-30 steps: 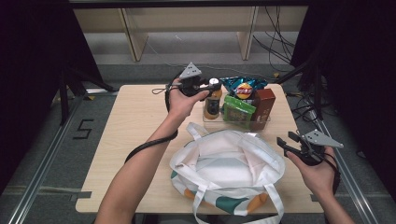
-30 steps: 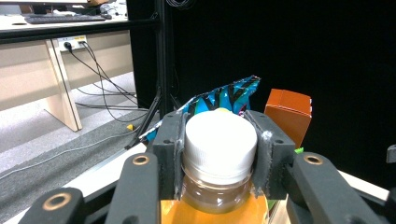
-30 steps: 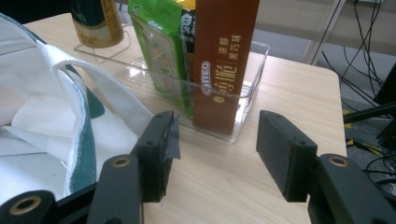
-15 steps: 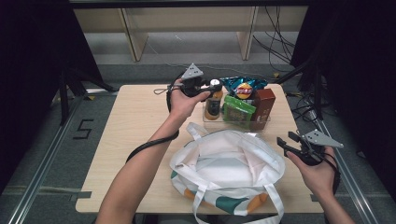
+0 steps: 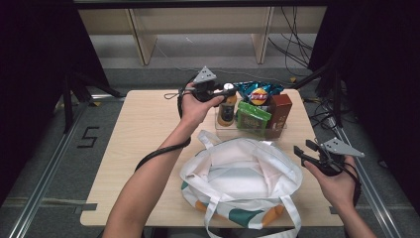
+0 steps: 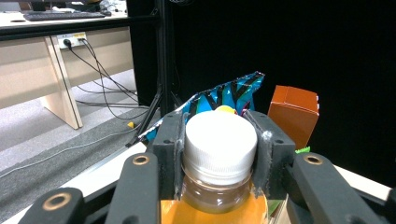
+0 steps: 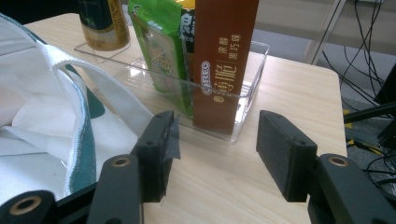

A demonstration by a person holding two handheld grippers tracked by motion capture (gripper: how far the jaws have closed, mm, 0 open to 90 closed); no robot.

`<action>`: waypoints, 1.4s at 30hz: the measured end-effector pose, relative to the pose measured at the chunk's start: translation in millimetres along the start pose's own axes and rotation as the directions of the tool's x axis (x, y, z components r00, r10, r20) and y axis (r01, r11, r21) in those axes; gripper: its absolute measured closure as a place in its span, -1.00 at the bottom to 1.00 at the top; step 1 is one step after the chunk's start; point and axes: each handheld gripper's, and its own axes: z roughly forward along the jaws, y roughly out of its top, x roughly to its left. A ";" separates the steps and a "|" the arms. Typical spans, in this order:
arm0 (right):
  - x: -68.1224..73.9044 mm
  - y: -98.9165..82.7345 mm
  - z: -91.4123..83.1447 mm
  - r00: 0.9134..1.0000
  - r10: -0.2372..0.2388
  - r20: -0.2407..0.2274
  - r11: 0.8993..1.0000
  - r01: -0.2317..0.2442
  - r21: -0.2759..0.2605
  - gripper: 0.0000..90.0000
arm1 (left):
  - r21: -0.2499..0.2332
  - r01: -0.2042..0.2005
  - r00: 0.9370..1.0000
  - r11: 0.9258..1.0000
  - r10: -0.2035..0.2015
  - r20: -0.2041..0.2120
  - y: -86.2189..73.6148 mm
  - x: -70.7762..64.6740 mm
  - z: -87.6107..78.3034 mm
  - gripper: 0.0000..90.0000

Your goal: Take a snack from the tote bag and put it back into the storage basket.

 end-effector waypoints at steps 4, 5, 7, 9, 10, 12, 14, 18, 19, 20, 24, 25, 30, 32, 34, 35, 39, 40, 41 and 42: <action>-1.6 -0.4 -0.6 1.000 -0.019 -0.015 1.000 0.019 0.009 0.06 | 0.001 -0.001 1.000 1.000 0.001 0.001 -1.0 0.4 0.8 0.31; -1.4 -0.9 -0.1 1.000 -0.021 -0.010 1.000 0.021 0.002 0.06 | 0.003 0.001 1.000 1.000 -0.001 -0.001 -1.4 0.5 0.9 0.31; -1.8 -0.8 0.2 0.999 -0.031 -0.011 1.000 0.031 0.001 0.06 | 0.006 -0.002 1.000 1.000 0.002 0.002 -1.8 1.0 1.0 0.31; -1.7 -0.8 0.4 1.000 -0.028 -0.007 1.000 0.028 0.000 0.06 | 0.004 0.006 1.000 1.000 -0.006 -0.002 -2.3 1.0 1.1 0.31; -0.6 -0.4 0.2 1.000 -0.001 -0.006 1.000 0.001 0.004 0.06 | 0.006 0.004 1.000 1.000 -0.004 -0.002 -2.5 1.2 1.0 0.31; 0.5 -0.3 -0.3 1.000 0.008 -0.006 1.000 -0.008 0.006 0.06 | 0.007 0.002 1.000 1.000 -0.002 -0.004 -3.2 1.6 1.0 0.31; -0.1 0.0 -0.1 1.000 0.000 -0.001 1.000 0.000 0.002 0.06 | 0.010 0.001 1.000 1.000 -0.001 -0.004 -4.0 1.6 1.4 0.31; 0.2 -0.8 -1.3 1.000 -0.001 -0.008 1.000 0.001 0.014 0.06 | 0.016 0.006 1.000 1.000 -0.006 -0.003 -6.8 2.3 1.6 0.31; 0.4 -0.8 -0.9 1.000 0.002 -0.005 1.000 -0.002 0.011 0.06 | 0.018 0.003 1.000 1.000 -0.003 -0.003 -7.1 2.8 1.6 0.31; -1.7 -1.1 0.0 1.000 -0.024 -0.007 1.000 0.024 0.003 0.06 | 0.016 0.008 1.000 1.000 -0.008 -0.005 -7.8 2.8 1.9 0.31; 0.5 -0.6 0.4 1.000 0.010 -0.001 1.000 -0.010 0.003 0.06 | 0.021 0.007 1.000 1.000 -0.007 -0.003 -9.6 3.4 2.4 0.31; -1.0 -0.8 0.2 1.000 -0.015 -0.010 1.000 0.016 0.007 0.06 | 0.021 0.009 1.000 1.000 -0.009 -0.003 -9.9 3.5 2.6 0.31; 0.5 -1.1 -0.5 1.000 0.001 -0.007 1.000 -0.001 0.013 0.06 | 0.025 0.008 1.000 1.000 -0.008 -0.006 -11.9 4.0 3.3 0.31; -0.6 -1.0 -0.2 1.000 -0.008 -0.009 1.000 0.008 0.009 0.06 | 0.028 0.010 1.000 1.000 -0.010 -0.007 -13.0 4.2 3.6 0.31; -0.6 -0.9 -0.2 1.000 -0.008 -0.008 1.000 0.008 0.009 0.06 | 0.030 0.010 1.000 0.999 -0.010 -0.008 -13.6 4.0 4.0 0.31; -0.6 -1.0 -0.2 1.000 -0.009 -0.009 1.000 0.009 0.009 0.06 | 0.031 0.010 1.000 0.999 -0.009 -0.008 -13.8 3.9 4.2 0.31; -0.2 -1.0 -0.1 1.000 -0.002 -0.006 1.000 0.002 0.008 0.06 | 0.032 0.015 1.000 0.999 -0.014 -0.006 -15.2 4.4 4.8 0.31; 0.7 -0.9 -0.2 1.000 0.007 -0.004 1.000 -0.007 0.009 0.06 | 0.033 0.013 1.000 0.999 -0.013 -0.004 -15.4 4.5 5.0 0.31; 0.7 -0.9 -0.1 1.000 0.009 -0.003 1.000 -0.009 0.009 0.06 | 0.034 0.011 1.000 0.999 -0.011 -0.005 -15.7 4.9 4.9 0.31; 1.2 -0.7 0.6 1.000 0.018 0.007 1.000 -0.018 0.003 0.06 | 0.034 0.012 1.000 0.999 -0.012 -0.005 -16.0 5.2 5.1 0.31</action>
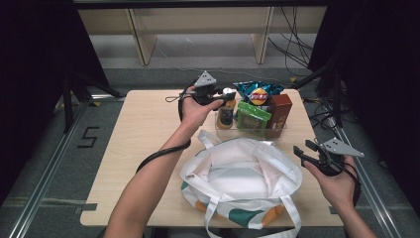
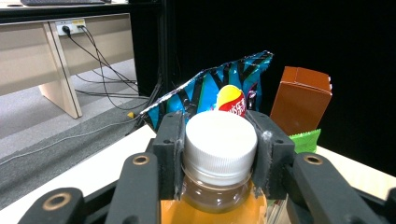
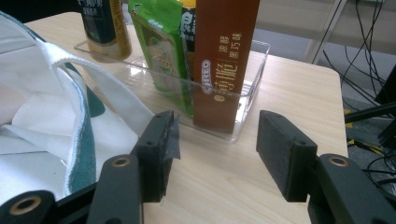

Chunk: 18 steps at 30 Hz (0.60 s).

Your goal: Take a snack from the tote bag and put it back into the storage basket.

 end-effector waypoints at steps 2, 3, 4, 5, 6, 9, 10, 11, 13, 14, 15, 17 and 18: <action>0.0 0.0 0.1 1.000 -0.003 0.001 1.000 0.003 0.000 0.06 | 0.000 0.005 1.000 1.000 -0.005 0.001 -0.8 0.3 0.3 0.31; 0.7 -0.2 0.4 1.000 0.003 -0.007 1.000 -0.003 -0.002 0.06 | 0.002 0.002 1.000 1.000 -0.002 0.000 -1.1 0.7 0.3 0.31; 0.5 -0.3 0.0 1.000 0.000 0.000 1.000 0.000 0.000 0.06 | 0.003 0.003 1.000 1.000 -0.003 -0.002 -1.7 1.0 0.4 0.31; 2.8 0.2 0.2 1.000 0.026 -0.013 1.000 -0.026 0.000 0.06 | 0.004 0.004 1.000 1.000 -0.004 -0.003 -2.3 1.2 0.4 0.31; 3.1 0.2 0.5 0.999 0.029 -0.012 1.000 -0.029 -0.001 0.06 | 0.006 0.004 1.000 1.000 -0.004 -0.004 -2.7 1.5 0.4 0.31; 3.1 0.2 0.2 0.999 0.029 -0.015 1.000 -0.029 0.001 0.06 | 0.009 0.010 1.000 1.000 -0.009 -0.005 -4.7 1.9 0.7 0.31; 2.5 0.1 -0.2 1.000 0.021 -0.016 1.000 -0.021 0.004 0.06 | 0.010 0.009 1.000 1.000 -0.009 -0.003 -5.3 2.2 0.9 0.31; 1.4 0.0 -0.5 1.000 0.006 -0.012 1.000 -0.006 0.006 0.06 | 0.012 0.010 1.000 1.000 -0.010 -0.004 -5.9 2.4 0.8 0.31; 1.5 -0.1 -0.5 1.000 0.008 -0.012 1.000 -0.008 0.007 0.06 | 0.012 0.009 1.000 1.000 -0.009 -0.006 -6.7 2.3 0.9 0.31; 1.6 -0.6 -0.1 1.000 0.008 -0.017 1.000 -0.008 0.001 0.06 | 0.011 0.010 1.000 1.000 -0.010 -0.006 -7.3 2.4 0.9 0.31; -0.3 -0.8 0.2 1.000 -0.018 -0.013 1.000 0.018 -0.004 0.06 | 0.012 0.015 1.000 1.000 -0.014 -0.006 -7.9 2.2 1.2 0.31; 0.0 -0.4 -0.5 1.000 -0.006 -0.007 1.000 0.006 0.006 0.06 | 0.015 0.014 1.000 1.000 -0.014 -0.006 -9.0 2.3 1.5 0.31; 0.0 -0.4 0.1 1.000 -0.008 -0.002 1.000 0.008 0.004 0.06 | 0.016 0.014 1.000 1.000 -0.014 -0.005 -9.7 2.4 1.7 0.31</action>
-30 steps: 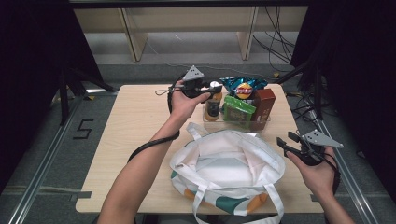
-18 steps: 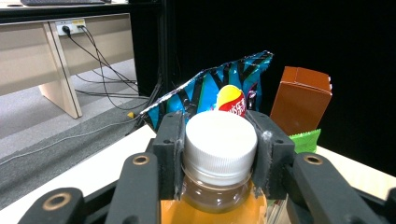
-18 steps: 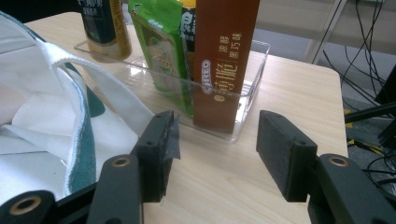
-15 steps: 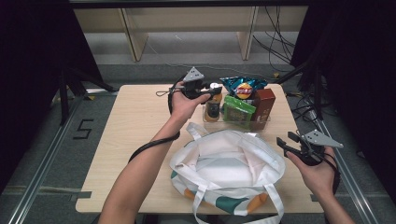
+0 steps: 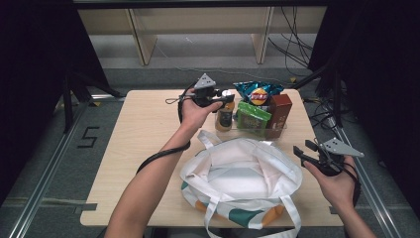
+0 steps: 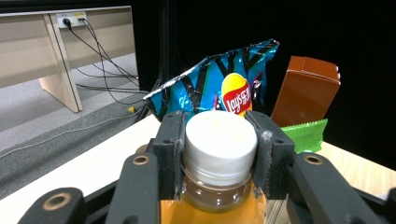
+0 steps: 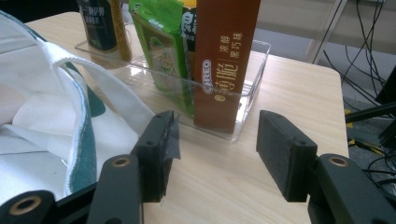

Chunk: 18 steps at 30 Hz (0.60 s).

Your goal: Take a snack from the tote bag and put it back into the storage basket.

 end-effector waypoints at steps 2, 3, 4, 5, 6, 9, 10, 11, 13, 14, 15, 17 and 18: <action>3.2 0.6 0.6 0.999 0.042 -0.015 0.999 -0.042 -0.005 0.06 | 0.004 0.002 1.000 1.000 -0.002 -0.002 -1.6 0.1 0.5 0.31; 1.4 -0.1 0.9 1.000 0.011 -0.013 1.000 -0.011 -0.011 0.06 | 0.005 0.002 1.000 1.000 -0.002 0.000 -2.1 0.2 0.6 0.31; 1.6 -0.1 0.8 1.000 0.014 0.000 1.000 -0.014 -0.009 0.06 | 0.006 0.004 1.000 1.000 -0.004 0.001 -3.0 0.3 0.9 0.31; 1.9 -0.3 1.4 1.000 0.014 0.003 1.000 -0.014 -0.019 0.06 | 0.007 0.005 1.000 1.000 -0.005 0.001 -3.4 0.5 1.0 0.31; 1.6 -0.5 1.6 1.000 0.010 0.004 1.000 -0.009 -0.020 0.06 | 0.007 0.007 1.000 1.000 -0.007 0.000 -4.0 0.6 1.1 0.31; 0.6 -0.8 0.6 1.000 -0.003 -0.014 1.000 0.003 -0.010 0.06 | 0.012 0.005 1.000 1.000 -0.005 0.000 -6.1 1.0 1.4 0.31; -0.3 -1.2 0.0 1.000 -0.014 -0.015 1.000 0.014 -0.003 0.06 | 0.015 0.009 1.000 1.000 -0.009 0.001 -7.2 0.8 1.7 0.31; -0.3 -1.0 0.0 1.000 -0.014 -0.016 1.000 0.014 -0.003 0.06 | 0.015 0.011 1.000 1.000 -0.011 0.001 -7.9 0.7 2.1 0.31; 0.7 -0.4 1.4 1.000 0.000 -0.004 1.000 0.000 -0.015 0.06 | 0.020 0.010 1.000 1.000 -0.010 0.002 -9.3 0.8 2.6 0.31; 1.2 -0.6 1.3 1.000 0.003 -0.004 1.000 -0.003 -0.013 0.06 | 0.020 0.010 1.000 1.000 -0.010 0.002 -10.1 0.5 3.0 0.31; 0.4 -0.5 1.0 1.000 -0.002 0.003 1.000 0.002 -0.007 0.06 | 0.021 0.009 1.000 1.000 -0.009 0.002 -10.7 0.4 3.4 0.31; -0.6 -1.4 0.0 0.999 -0.029 -0.020 1.000 0.029 -0.002 0.06 | 0.025 0.012 1.000 1.000 -0.012 0.005 -12.0 0.1 3.9 0.31; -0.3 -1.4 0.6 1.000 -0.026 -0.012 1.000 0.026 -0.011 0.06 | 0.028 0.010 1.000 1.000 -0.011 0.005 -12.5 0.1 4.1 0.31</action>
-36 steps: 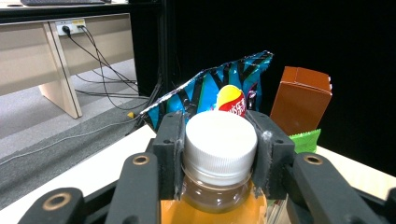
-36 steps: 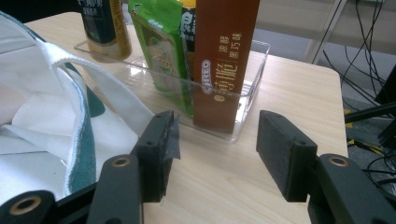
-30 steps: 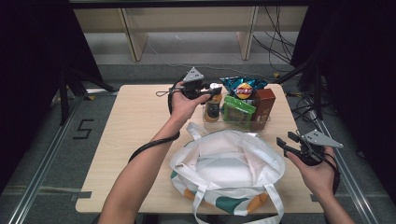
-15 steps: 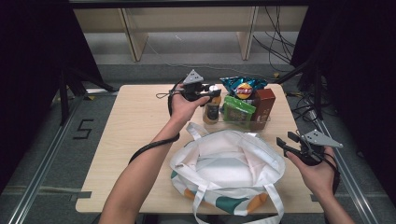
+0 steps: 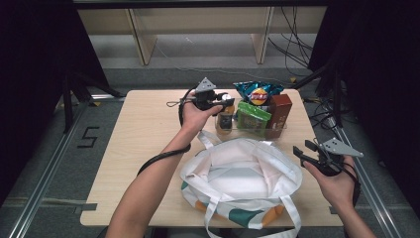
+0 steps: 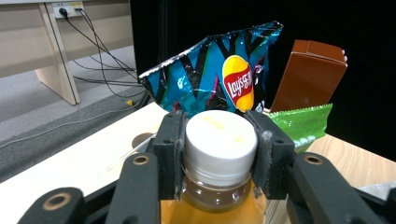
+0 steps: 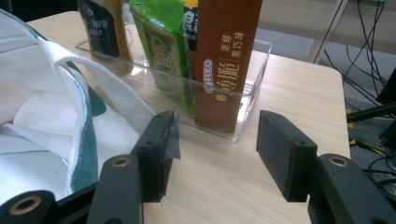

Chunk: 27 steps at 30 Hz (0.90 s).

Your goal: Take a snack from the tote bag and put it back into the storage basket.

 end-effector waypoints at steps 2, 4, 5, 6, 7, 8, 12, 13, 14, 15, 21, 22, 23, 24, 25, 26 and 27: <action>1.1 0.9 0.4 1.000 0.027 0.005 1.000 -0.027 0.000 0.06 | -0.001 -0.001 1.000 1.000 0.001 0.000 -1.1 0.0 0.4 0.31; 1.0 1.0 -0.1 1.000 0.027 0.000 1.000 -0.027 0.010 0.06 | 0.005 -0.004 1.000 1.000 0.004 -0.002 -2.1 -0.3 0.8 0.31; 2.1 1.2 0.5 0.999 0.037 0.000 0.999 -0.037 0.004 0.06 | 0.007 -0.006 1.000 1.000 0.006 -0.001 -2.5 -0.2 1.0 0.31; 3.4 1.3 1.0 0.999 0.049 0.002 0.999 -0.049 -0.002 0.06 | 0.010 -0.006 1.000 1.000 0.006 0.000 -2.8 -0.1 1.1 0.31; 3.4 1.0 1.5 0.999 0.048 0.004 0.999 -0.048 -0.011 0.06 | 0.011 -0.006 1.000 1.000 0.006 0.000 -3.2 0.0 1.1 0.31; 6.7 2.0 1.5 0.996 0.090 -0.022 0.996 -0.091 -0.023 0.06 | 0.012 -0.006 1.000 1.000 0.006 0.000 -3.6 -0.1 1.2 0.31; 3.8 1.1 1.5 0.999 0.051 0.005 0.999 -0.051 -0.013 0.06 | 0.016 -0.004 1.000 1.000 0.004 0.000 -5.5 -0.8 2.0 0.31; 4.9 1.7 1.2 0.998 0.069 0.005 0.998 -0.069 -0.011 0.06 | 0.017 -0.003 1.000 1.000 0.003 0.001 -6.1 -0.7 2.2 0.31; 4.9 1.7 1.3 0.998 0.067 0.005 0.998 -0.067 -0.012 0.06 | 0.019 -0.001 1.000 1.000 0.001 0.001 -6.8 -0.6 2.4 0.31; 4.4 1.5 0.9 0.998 0.059 0.005 0.998 -0.059 -0.007 0.06 | 0.020 -0.001 1.000 1.000 0.001 0.001 -7.4 -0.4 2.6 0.31; 4.3 1.2 1.6 0.998 0.056 0.005 0.998 -0.056 -0.014 0.06 | 0.024 -0.002 1.000 1.000 0.002 0.003 -10.0 -0.5 4.1 0.31; 3.9 1.0 1.6 0.999 0.051 0.003 0.999 -0.051 -0.013 0.06 | 0.027 -0.003 1.000 1.000 0.003 0.003 -10.3 -0.5 4.1 0.31; 5.3 1.4 1.6 0.997 0.071 -0.010 0.997 -0.071 -0.019 0.06 | 0.026 0.000 1.000 1.000 0.000 0.003 -10.7 -0.5 4.3 0.31; 6.7 1.8 1.5 0.996 0.089 -0.022 0.996 -0.090 -0.022 0.06 | 0.028 -0.001 1.000 1.000 0.001 0.004 -11.1 -0.5 4.3 0.31; 3.9 1.0 1.7 0.999 0.052 0.004 0.999 -0.052 -0.013 0.06 | 0.028 0.000 1.000 1.000 0.000 0.004 -11.4 -0.4 4.4 0.31; 3.9 1.0 1.6 0.999 0.050 0.004 0.999 -0.050 -0.013 0.06 | 0.028 0.002 1.000 1.000 -0.002 0.003 -11.7 -0.4 4.4 0.31; 3.9 1.0 1.6 0.999 0.050 0.004 0.999 -0.050 -0.013 0.06 | 0.027 0.003 1.000 1.000 -0.003 0.003 -12.0 -0.2 4.3 0.31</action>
